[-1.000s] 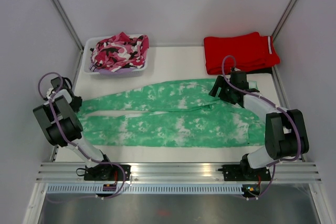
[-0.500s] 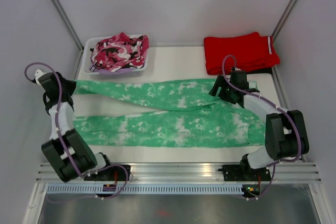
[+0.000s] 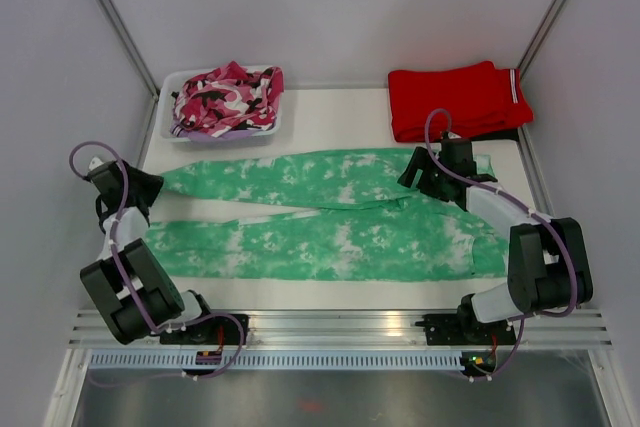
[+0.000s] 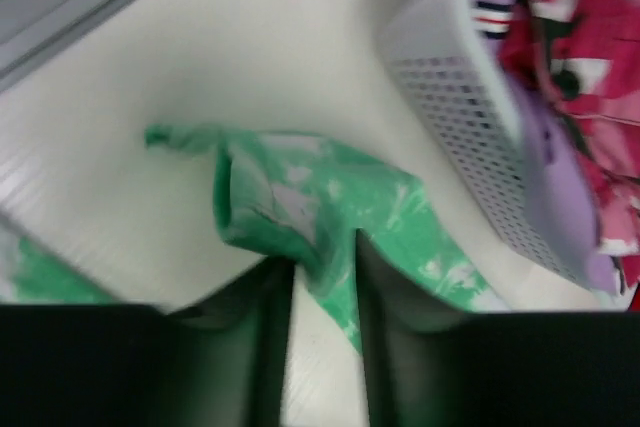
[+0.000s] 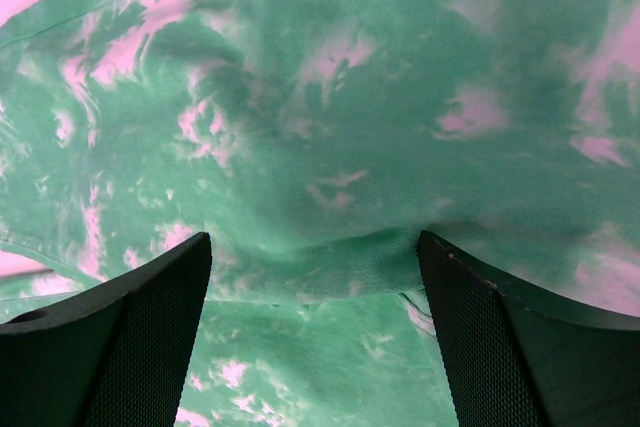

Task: Fold and stack the trousers
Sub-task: Flatten the trousers out

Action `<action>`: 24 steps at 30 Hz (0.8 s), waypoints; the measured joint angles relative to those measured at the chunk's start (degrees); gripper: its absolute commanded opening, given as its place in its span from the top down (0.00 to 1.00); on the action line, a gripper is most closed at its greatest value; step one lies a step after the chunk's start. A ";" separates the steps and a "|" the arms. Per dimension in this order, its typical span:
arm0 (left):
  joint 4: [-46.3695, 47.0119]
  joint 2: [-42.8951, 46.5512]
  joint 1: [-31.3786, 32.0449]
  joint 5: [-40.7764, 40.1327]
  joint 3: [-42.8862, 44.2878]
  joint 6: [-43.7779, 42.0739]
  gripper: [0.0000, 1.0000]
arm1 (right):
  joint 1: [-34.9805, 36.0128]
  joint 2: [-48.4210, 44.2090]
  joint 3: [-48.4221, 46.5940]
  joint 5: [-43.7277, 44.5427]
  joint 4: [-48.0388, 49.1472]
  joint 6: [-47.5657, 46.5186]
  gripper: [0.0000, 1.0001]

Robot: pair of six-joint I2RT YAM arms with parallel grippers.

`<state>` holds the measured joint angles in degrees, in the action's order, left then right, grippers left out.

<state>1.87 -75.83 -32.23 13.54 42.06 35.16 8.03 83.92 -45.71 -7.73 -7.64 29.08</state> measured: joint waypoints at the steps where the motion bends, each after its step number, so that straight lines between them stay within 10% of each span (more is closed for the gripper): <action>1: -0.96 0.00 -0.35 -1.16 -1.14 0.66 0.30 | 0.00 0.00 0.20 -0.15 -0.02 0.00 0.10; 2: -2.43 0.17 -0.59 -1.86 -2.32 1.53 0.01 | 0.00 0.00 0.28 -0.31 -0.07 0.00 0.09; 12: -23.12 3.08 -0.81 -7.80 5.38 3.61 0.00 | 0.00 0.04 -0.87 -1.68 -1.18 -1.90 0.09; 24: -12.59 -3.48 6.27 -11.04 -2.73 13.42 0.03 | 3.21 3.48 -6.29 -3.43 -1.18 -2.16 0.10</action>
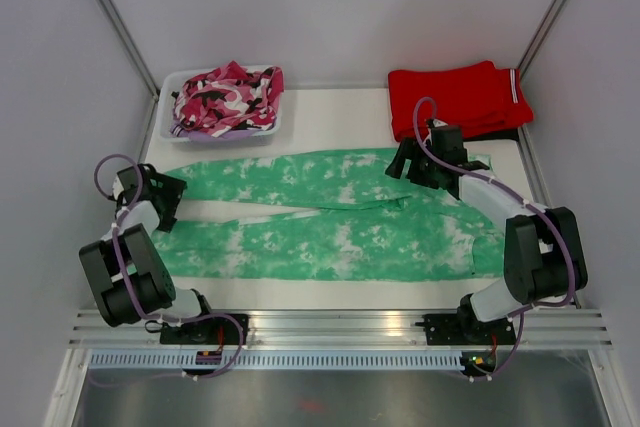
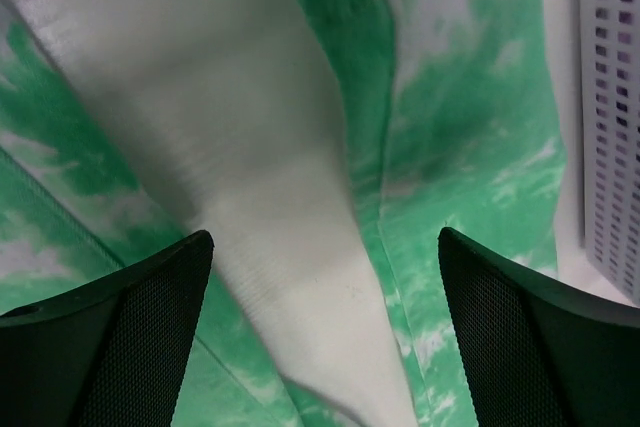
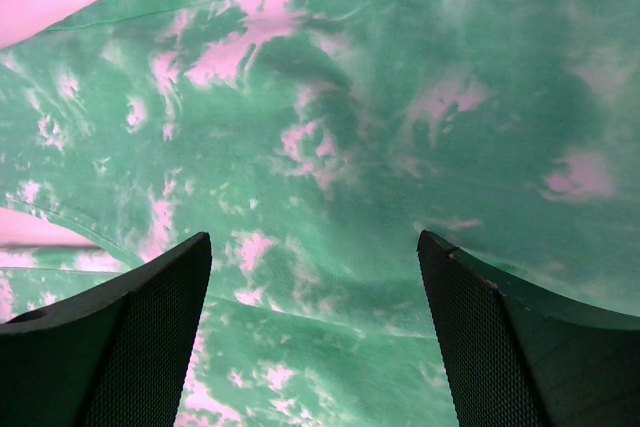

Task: Fold and stack the trousers
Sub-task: Flatten the trousers out

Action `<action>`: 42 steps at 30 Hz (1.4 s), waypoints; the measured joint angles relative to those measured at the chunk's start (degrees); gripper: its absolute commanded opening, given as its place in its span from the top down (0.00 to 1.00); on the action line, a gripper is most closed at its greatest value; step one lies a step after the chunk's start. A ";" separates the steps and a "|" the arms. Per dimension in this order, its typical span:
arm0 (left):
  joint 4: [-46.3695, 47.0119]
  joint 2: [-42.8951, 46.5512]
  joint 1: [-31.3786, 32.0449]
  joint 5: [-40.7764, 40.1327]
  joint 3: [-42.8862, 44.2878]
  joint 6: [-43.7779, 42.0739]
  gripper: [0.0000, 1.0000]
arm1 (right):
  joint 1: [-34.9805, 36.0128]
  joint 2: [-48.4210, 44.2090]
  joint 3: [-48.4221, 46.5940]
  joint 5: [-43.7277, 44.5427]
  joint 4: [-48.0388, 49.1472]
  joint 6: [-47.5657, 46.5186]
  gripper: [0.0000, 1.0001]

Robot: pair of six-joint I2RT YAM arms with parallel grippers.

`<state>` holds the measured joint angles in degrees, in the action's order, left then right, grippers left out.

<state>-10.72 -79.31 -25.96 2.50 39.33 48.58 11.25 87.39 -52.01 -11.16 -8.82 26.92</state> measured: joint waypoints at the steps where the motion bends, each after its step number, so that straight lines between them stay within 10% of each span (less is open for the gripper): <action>1: 1.20 -1.46 0.11 -0.31 0.00 0.46 0.03 | 0.00 0.00 -0.35 0.02 -0.26 -0.15 0.10; 12: 19.69 -9.35 0.07 -1.92 1.51 0.46 0.16 | 0.00 0.00 -1.20 0.68 -1.31 -0.15 0.10; 16: 23.34 -12.87 0.07 0.11 2.75 0.00 0.97 | 0.00 0.00 -1.16 1.46 -1.29 -0.07 0.10; 26: 9.27 8.46 0.22 -0.35 1.95 -3.74 0.98 | 0.02 0.20 -0.79 2.14 -1.25 0.07 0.09; 30: 3.02 16.85 0.22 -2.03 1.57 -5.88 0.91 | 0.02 1.84 -0.79 0.81 -1.01 -0.02 0.09; 32: 1.70 17.55 0.22 -1.92 0.24 -7.21 0.51 | 0.02 3.19 -0.76 -0.11 -1.01 -0.13 0.09; 33: 0.98 17.53 0.20 -1.64 -0.66 -7.98 0.02 | 0.02 3.61 -0.76 -0.55 -1.05 -0.17 0.09; 42: -15.52 17.44 0.15 -3.19 8.90 -10.49 0.00 | 0.02 3.56 -0.76 -1.38 -1.07 -1.14 0.09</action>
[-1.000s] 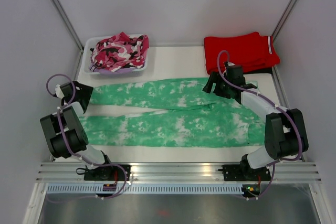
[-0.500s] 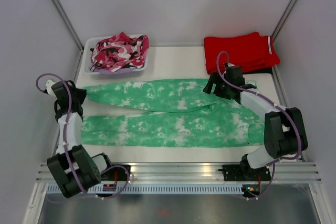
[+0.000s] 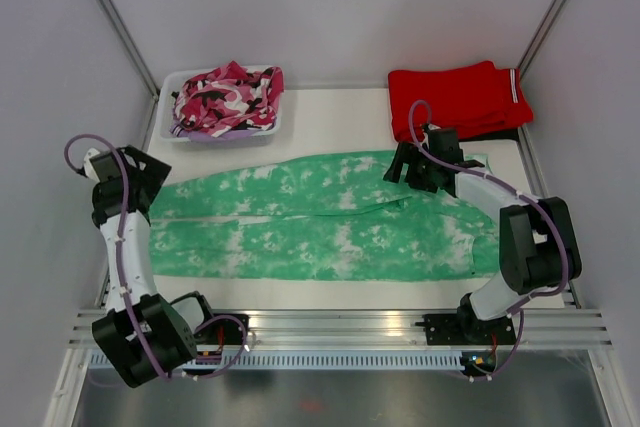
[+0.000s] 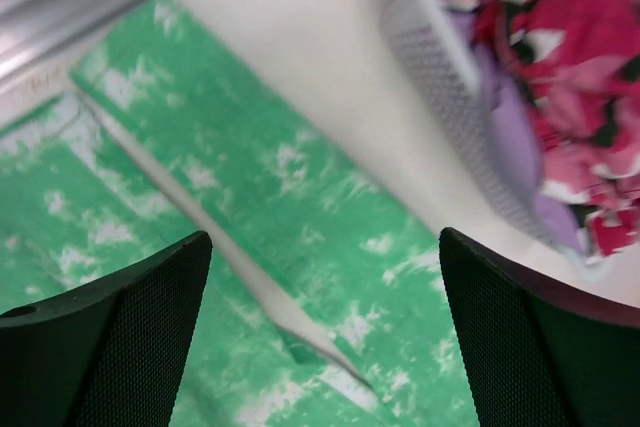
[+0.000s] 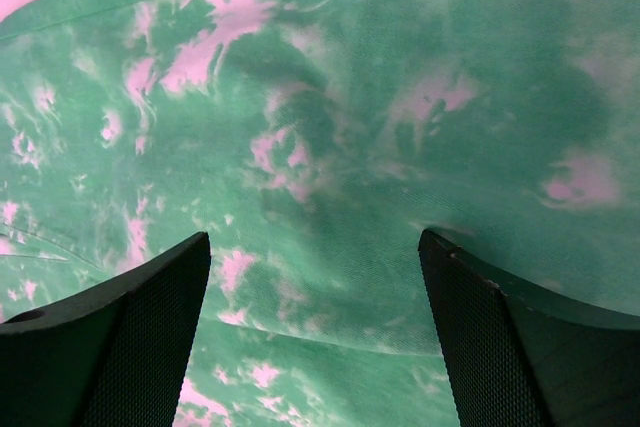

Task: Fold and stack the trousers
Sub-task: Flatten the trousers out

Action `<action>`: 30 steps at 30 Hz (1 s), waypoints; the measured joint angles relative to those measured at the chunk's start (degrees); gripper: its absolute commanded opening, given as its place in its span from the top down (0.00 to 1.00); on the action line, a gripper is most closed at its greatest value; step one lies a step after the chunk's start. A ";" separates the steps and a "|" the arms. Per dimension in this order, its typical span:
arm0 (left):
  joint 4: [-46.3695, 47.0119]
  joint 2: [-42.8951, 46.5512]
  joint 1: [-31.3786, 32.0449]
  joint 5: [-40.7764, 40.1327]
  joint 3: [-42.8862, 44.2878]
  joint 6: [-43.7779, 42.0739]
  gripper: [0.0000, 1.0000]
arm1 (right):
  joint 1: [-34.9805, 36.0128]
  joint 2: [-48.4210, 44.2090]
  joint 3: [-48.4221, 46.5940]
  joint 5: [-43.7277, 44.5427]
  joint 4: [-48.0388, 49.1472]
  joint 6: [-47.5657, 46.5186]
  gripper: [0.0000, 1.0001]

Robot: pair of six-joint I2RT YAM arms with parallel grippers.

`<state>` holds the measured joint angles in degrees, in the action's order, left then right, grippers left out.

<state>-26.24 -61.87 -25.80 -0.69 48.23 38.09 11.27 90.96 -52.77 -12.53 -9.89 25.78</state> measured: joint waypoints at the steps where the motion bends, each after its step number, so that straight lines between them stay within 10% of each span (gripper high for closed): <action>1: -0.83 0.13 0.00 -0.37 2.16 -0.50 0.00 | -0.02 -0.04 -0.04 -0.13 0.00 -0.11 0.09; 10: 0.09 -13.11 0.00 -0.59 15.65 -3.19 0.16 | 0.00 -0.07 -2.34 -0.26 -0.46 -0.55 0.08; 22: -6.69 -40.35 0.00 -5.42 18.27 -5.77 0.07 | 0.17 -0.02 -7.50 2.03 -0.24 -0.11 0.08; 25: -6.80 -43.80 0.00 -7.72 21.84 -6.71 0.23 | 1.36 1.27 -9.33 2.56 -0.52 -0.98 0.08; 28: -5.90 -45.99 0.00 -8.07 22.34 -7.63 0.89 | 4.24 5.49 -14.08 2.89 -0.66 -2.97 0.09; 30: -4.85 -45.97 0.13 -7.19 22.34 -8.24 0.98 | 6.19 9.01 -17.35 2.86 0.04 -4.11 0.09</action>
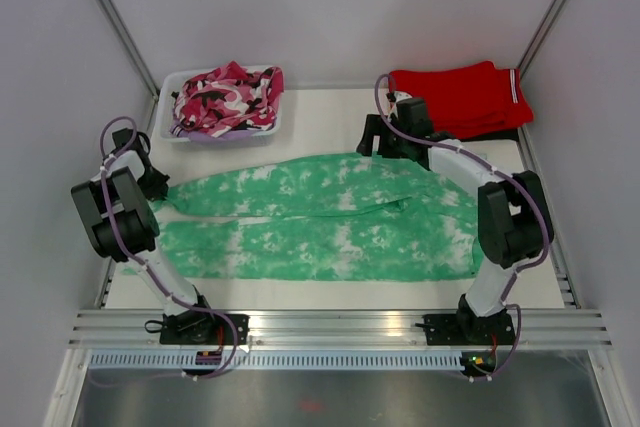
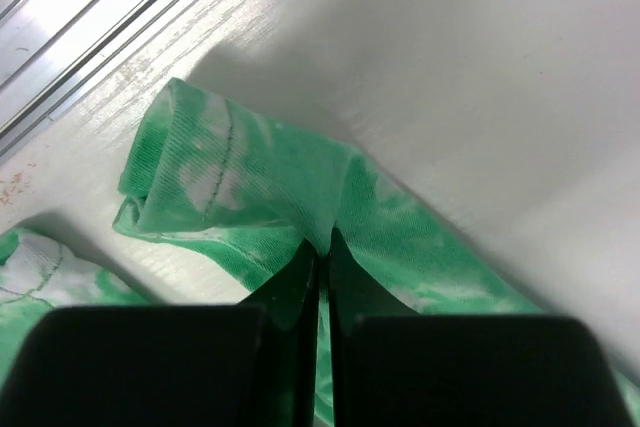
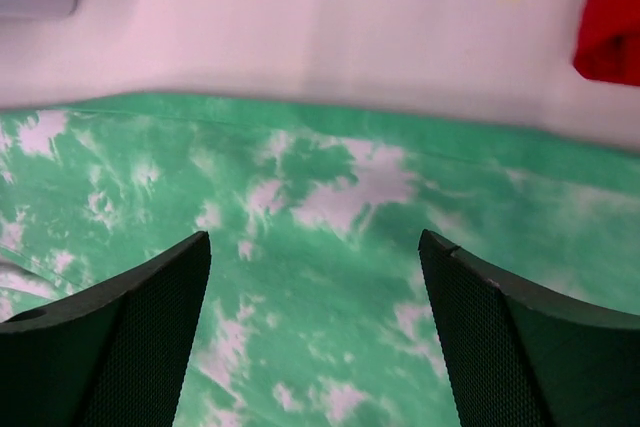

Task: Fold and stack the trousers
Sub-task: Flatten the trousers out

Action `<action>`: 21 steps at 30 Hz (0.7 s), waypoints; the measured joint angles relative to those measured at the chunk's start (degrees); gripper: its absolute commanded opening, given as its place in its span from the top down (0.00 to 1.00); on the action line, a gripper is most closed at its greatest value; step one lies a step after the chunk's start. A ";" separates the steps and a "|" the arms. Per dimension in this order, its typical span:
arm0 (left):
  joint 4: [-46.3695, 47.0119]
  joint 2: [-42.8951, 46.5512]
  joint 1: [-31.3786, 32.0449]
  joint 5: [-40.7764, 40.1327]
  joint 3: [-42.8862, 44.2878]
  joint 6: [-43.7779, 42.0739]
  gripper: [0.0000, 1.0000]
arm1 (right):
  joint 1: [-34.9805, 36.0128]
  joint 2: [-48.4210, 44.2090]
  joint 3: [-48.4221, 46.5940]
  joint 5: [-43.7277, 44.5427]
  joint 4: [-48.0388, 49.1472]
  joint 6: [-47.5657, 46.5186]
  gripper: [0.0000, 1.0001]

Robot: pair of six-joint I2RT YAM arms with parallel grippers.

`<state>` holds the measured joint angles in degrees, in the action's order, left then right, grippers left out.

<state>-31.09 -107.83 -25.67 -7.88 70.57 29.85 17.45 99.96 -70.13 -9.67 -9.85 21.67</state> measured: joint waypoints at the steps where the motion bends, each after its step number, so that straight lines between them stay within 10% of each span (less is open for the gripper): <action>1: 0.35 0.04 0.11 0.52 -0.04 -0.33 0.98 | 0.85 1.77 -1.46 0.02 0.00 -0.61 0.09; 12: 14.51 31.32 -0.24 15.26 -13.79 -7.06 0.96 | 2.58 14.25 -7.08 -2.23 3.23 -7.58 0.09; 13: 17.66 36.44 -0.11 17.29 -15.37 -7.72 0.78 | 2.58 14.40 -7.08 -2.56 3.45 -7.56 0.09; 14: 20.26 40.89 0.11 18.80 -16.72 -8.41 0.24 | 2.58 14.45 -7.06 -3.15 3.85 -7.52 0.09; 15: 22.88 44.50 0.22 19.06 -18.05 -9.22 0.05 | 2.58 14.45 -7.06 -3.74 4.28 -7.45 0.09; 21: 24.00 45.16 -0.02 13.22 -19.39 -8.94 0.00 | 2.58 14.45 -6.54 -5.53 6.62 -6.93 0.08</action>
<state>-7.09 -62.67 -25.69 5.34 51.18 20.91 20.03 114.41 -76.66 -15.20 -3.22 14.74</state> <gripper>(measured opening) 0.993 0.915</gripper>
